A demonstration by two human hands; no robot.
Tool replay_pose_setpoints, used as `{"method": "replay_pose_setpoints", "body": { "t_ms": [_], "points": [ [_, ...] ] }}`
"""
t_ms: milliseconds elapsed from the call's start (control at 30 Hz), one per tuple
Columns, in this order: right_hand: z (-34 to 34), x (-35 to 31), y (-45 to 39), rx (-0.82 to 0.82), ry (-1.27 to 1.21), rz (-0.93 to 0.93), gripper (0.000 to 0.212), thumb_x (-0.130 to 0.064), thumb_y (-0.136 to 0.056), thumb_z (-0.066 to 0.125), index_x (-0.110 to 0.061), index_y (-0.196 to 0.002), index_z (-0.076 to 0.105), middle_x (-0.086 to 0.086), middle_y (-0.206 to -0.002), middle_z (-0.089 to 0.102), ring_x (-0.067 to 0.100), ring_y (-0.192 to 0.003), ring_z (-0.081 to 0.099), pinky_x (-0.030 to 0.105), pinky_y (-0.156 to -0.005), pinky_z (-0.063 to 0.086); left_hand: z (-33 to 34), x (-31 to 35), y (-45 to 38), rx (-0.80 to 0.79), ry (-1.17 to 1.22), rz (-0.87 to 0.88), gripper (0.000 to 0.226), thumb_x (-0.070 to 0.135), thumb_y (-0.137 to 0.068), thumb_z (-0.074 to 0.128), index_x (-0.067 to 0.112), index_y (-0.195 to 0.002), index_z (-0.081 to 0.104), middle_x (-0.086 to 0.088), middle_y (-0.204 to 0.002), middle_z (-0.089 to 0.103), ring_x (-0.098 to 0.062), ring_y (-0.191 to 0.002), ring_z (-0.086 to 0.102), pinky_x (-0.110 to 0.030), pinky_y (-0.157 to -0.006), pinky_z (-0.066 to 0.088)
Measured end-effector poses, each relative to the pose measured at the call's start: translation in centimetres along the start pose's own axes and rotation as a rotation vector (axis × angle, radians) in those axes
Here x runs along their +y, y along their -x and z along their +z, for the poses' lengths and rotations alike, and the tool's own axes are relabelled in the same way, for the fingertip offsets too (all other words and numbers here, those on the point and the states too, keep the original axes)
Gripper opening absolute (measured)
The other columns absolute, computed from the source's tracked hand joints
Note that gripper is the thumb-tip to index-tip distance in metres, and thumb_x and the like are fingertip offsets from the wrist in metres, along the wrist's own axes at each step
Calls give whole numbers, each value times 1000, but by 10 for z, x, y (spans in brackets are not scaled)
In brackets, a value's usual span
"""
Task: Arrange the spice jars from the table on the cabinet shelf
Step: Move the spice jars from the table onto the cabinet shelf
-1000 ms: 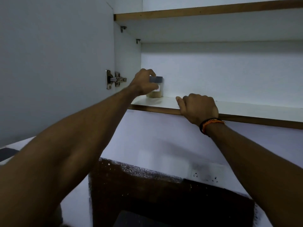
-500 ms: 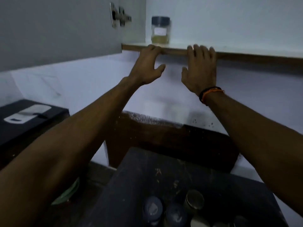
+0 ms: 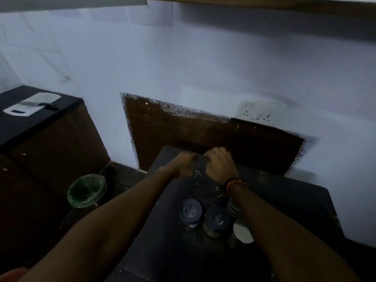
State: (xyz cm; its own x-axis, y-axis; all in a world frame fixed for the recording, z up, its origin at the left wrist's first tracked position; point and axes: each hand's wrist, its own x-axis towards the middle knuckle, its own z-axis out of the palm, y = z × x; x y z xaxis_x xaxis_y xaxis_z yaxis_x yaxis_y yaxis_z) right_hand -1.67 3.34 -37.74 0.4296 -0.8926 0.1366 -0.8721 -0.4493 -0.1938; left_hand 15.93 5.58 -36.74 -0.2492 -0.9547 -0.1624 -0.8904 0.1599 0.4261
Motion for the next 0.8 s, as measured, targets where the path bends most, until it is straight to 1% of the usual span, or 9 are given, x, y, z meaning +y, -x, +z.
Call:
{"method": "replay_pose_setpoints", "body": {
  "t_ms": [67,133,233,300,367,467,533,700,800],
  "points": [
    [32,-1,21,-107,-13,3,37,-17,-86,54,-20,-122,61,3,-123,58,27,-116,48,40,-98,40,31,-16,9,-64,58,-85,49,14,-89,65,9,-136,53,-14,-138,57,-30,-127,54,-39,-104,45],
    [57,-5,39,-172,-69,22,39,-16,-85,54,-19,-123,62,4,-124,58,28,-116,49,39,-99,39,56,-29,20,-90,120,-143,44,13,-90,64,11,-133,55,-12,-134,59,-28,-123,57,-34,-97,45],
    [81,-11,58,-295,-97,73,45,-19,-85,55,-18,-130,59,6,-129,57,28,-118,48,37,-103,38,80,-39,34,-60,219,-187,32,13,-94,57,14,-126,58,-10,-126,62,-24,-113,61,-28,-88,43],
    [95,-16,69,-358,-67,110,49,-32,-86,57,-19,-133,56,7,-131,56,29,-121,48,39,-104,38,93,-43,43,-54,292,-217,33,13,-95,56,16,-128,56,-8,-127,60,-20,-113,58,-31,-93,46],
    [108,-21,78,-364,-12,146,57,-53,-87,54,-19,-132,55,7,-130,56,29,-121,48,42,-102,40,102,-46,52,-75,322,-241,40,12,-94,58,17,-133,53,-7,-132,56,-22,-120,55,-36,-99,47],
    [122,-29,88,-370,69,167,83,-81,-77,45,-19,-131,54,8,-128,57,28,-119,48,42,-99,40,112,-52,60,-89,358,-270,43,13,-94,60,16,-135,51,-8,-134,54,-23,-124,53,-37,-102,45],
    [127,-34,91,-406,90,183,100,-90,-68,45,-18,-138,48,10,-134,54,29,-123,46,44,-102,38,117,-55,63,-78,375,-297,40,14,-94,60,16,-133,52,-8,-134,54,-22,-124,53,-37,-103,45],
    [137,-50,91,-435,94,233,118,-88,-64,55,-16,-153,28,15,-148,41,35,-134,36,50,-112,30,124,-58,67,-48,423,-338,36,11,-95,59,13,-131,54,-10,-133,55,-22,-122,53,-37,-103,46],
    [140,-54,88,-419,91,249,115,-83,-65,60,-13,-151,28,16,-146,42,35,-134,36,49,-111,30,126,-58,66,-45,449,-363,38,7,-94,58,10,-132,54,-11,-134,56,-25,-123,54,-38,-103,46]
  ]
}}
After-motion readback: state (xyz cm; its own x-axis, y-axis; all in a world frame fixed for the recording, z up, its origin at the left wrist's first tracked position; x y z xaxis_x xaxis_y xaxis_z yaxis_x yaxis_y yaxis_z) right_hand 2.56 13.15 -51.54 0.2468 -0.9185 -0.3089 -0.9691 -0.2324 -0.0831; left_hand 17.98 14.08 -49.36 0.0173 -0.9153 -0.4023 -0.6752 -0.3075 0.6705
